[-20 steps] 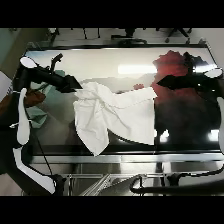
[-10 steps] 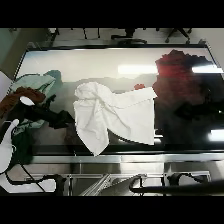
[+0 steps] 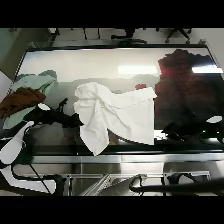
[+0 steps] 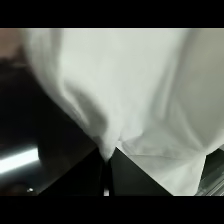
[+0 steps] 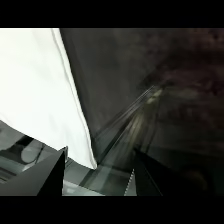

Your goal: Fold the shirts.

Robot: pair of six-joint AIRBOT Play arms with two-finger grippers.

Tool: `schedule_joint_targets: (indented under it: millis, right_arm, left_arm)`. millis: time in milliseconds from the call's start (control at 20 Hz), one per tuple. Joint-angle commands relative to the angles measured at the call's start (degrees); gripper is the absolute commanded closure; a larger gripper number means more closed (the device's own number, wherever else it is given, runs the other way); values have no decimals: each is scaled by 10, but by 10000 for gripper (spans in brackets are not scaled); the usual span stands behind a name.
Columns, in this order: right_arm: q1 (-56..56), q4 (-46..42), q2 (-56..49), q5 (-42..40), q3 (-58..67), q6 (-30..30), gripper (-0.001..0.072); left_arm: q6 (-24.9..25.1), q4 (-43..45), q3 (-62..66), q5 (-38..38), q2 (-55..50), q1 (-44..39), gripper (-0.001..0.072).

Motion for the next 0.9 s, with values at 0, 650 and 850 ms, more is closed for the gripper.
schedule_joint_targets:
  millis: [0, 650, 850]
  right_arm:
    - [61, 2, -14, -52, -31, 3, 227]
    - [145, 308, -8, 16, 228, -120, 696]
    - [44, 322, 111, -8, 504, -118, 696]
  left_arm:
    - [9, -6, 49, -48, -19, -8, 689]
    - [-20, -16, 190, -189, 236, 71, 690]
    - [-31, -76, 405, -183, 365, 99, 690]
